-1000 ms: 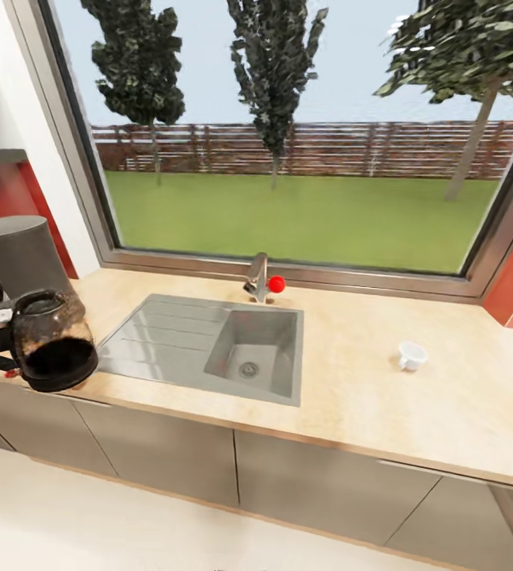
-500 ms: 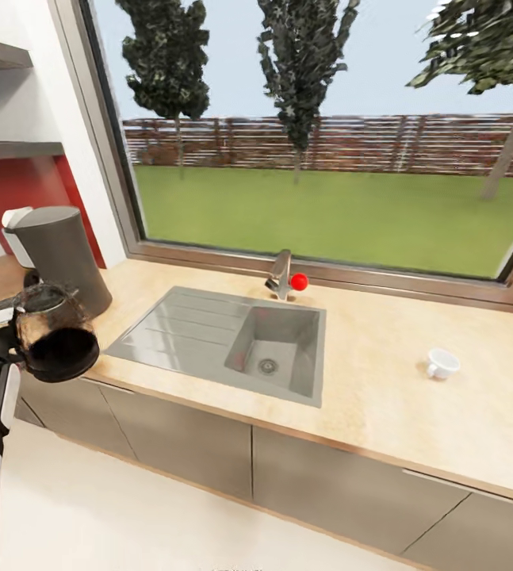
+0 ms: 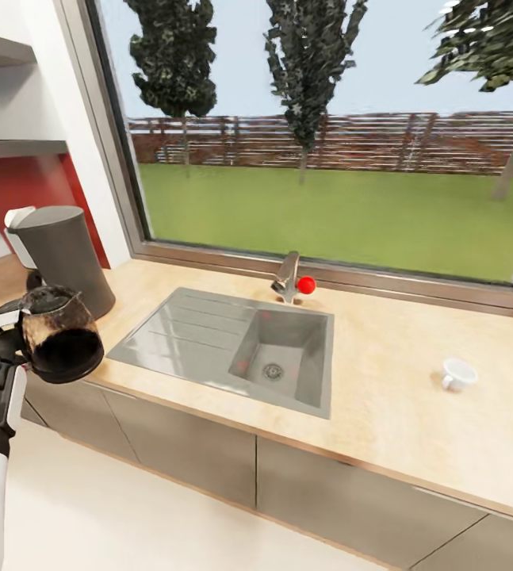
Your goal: Set up a coffee station on the kitchen countertop: keep the coffee maker on the countertop, move the bottle of coffee from the kitchen shelf to the counter next to the coffee maker, place a paper coffee filter on top of the coffee maker, put the saucer next to the coffee maker with the coffee cup on the saucer, and place the electric kettle next to the coffee maker.
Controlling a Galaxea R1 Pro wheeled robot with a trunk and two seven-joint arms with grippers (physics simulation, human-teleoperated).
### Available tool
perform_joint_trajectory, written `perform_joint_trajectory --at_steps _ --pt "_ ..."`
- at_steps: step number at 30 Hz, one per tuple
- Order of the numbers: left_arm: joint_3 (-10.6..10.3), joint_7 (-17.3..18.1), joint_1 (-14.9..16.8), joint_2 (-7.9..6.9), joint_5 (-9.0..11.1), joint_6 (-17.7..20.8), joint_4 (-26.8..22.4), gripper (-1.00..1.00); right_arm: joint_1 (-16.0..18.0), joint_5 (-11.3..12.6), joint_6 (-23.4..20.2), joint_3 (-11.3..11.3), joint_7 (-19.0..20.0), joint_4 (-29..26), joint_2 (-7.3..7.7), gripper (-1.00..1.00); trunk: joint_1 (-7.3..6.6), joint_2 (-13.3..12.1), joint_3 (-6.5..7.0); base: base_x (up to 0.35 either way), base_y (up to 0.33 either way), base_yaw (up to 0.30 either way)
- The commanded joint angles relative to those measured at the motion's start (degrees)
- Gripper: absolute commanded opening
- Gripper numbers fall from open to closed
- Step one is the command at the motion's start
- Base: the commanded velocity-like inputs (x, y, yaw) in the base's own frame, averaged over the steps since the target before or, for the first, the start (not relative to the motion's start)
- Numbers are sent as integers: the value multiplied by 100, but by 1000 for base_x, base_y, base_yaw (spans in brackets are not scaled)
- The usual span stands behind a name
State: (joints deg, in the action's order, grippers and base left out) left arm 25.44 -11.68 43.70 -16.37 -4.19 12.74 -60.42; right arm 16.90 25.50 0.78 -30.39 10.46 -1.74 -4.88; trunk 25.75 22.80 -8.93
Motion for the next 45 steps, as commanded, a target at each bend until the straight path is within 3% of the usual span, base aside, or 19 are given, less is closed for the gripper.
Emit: perform_joint_trajectory --at_steps 1,45 --pt "-4 -25 -15 -4 -70 38 -2 -100 6 56 6 -45 18 7 2 100 4 13 -11 88 6 0" --pt "-4 -18 -87 54 -65 18 100 -100 6 52 1 -45 17 16 11 100 4 13 -11 132 -6 0"
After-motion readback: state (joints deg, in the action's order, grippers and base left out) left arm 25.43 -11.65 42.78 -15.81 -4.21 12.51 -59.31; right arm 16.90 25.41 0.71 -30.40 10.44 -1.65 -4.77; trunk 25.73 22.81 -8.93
